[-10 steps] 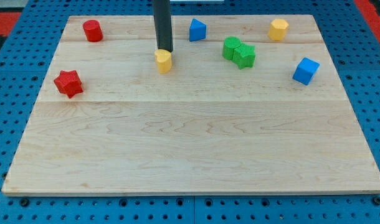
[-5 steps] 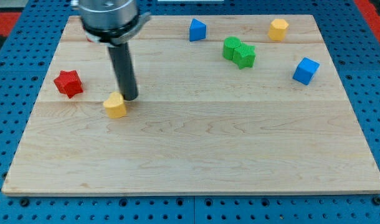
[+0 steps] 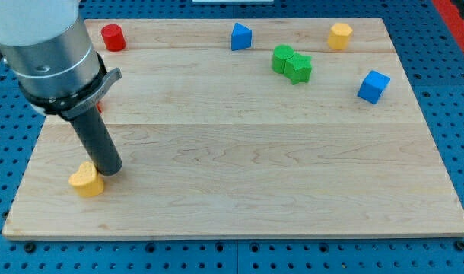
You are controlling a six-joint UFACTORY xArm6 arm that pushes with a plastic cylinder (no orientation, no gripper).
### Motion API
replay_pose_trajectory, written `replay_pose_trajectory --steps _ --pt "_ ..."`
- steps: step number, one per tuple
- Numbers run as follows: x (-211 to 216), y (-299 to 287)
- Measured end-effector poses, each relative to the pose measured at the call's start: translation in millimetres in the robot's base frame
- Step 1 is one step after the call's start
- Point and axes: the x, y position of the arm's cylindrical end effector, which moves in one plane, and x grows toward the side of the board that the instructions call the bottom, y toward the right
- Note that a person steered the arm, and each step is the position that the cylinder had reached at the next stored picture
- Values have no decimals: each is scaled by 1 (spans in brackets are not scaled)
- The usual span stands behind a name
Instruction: Push the yellow heart towards the bottom left of the board
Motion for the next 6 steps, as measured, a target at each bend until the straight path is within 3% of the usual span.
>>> replay_pose_trajectory --steps 3,4,5,6 --pt "40 -37" --pt "32 -7" --pt "-3 35" --pt "-28 35"
